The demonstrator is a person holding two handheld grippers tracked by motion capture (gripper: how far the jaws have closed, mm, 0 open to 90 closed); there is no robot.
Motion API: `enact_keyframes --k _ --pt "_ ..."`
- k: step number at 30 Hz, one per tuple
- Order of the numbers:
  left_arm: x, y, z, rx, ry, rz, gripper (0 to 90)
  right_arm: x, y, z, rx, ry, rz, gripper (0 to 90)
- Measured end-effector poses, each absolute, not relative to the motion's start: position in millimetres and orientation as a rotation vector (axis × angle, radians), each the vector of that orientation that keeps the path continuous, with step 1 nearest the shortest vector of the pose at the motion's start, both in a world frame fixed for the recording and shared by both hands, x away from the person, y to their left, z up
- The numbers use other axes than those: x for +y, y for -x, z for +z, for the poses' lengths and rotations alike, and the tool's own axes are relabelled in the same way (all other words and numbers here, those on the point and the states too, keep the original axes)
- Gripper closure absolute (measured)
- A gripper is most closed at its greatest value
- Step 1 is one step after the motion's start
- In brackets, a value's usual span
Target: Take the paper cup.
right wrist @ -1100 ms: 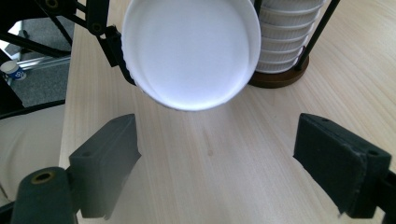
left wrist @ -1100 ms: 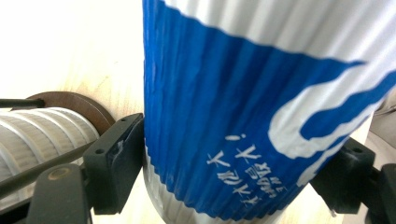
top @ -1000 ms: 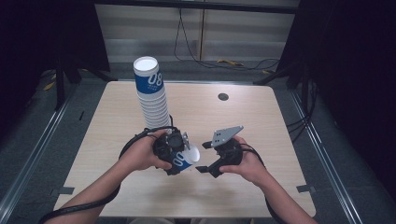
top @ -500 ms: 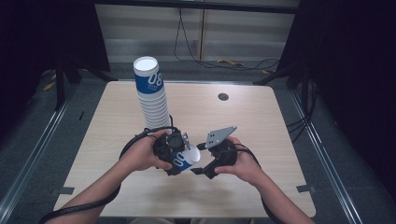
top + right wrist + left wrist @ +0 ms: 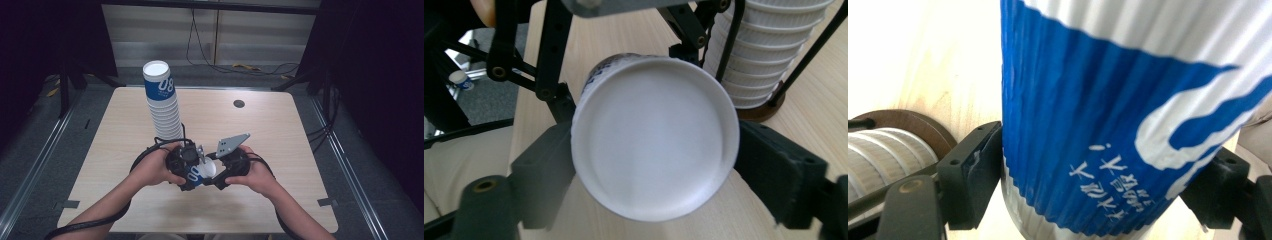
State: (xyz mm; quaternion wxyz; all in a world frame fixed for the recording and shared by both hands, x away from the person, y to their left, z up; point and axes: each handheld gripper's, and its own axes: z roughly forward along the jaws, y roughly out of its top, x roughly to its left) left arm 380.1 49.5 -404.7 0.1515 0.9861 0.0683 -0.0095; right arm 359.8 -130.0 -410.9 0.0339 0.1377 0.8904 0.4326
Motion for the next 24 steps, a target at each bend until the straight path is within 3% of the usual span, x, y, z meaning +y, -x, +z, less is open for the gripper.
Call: enact_keyframes --k 3,24 --pt "49.8 -381.0 -405.2 0.203 -2.824 -0.023 19.9 -130.5 -359.2 -410.6 2.733 -0.400 1.348 26.8" --pt "57.4 -383.2 -401.7 0.192 -2.716 0.001 16.0 -144.6 -357.3 -414.7 2.690 -0.440 1.399 28.0"
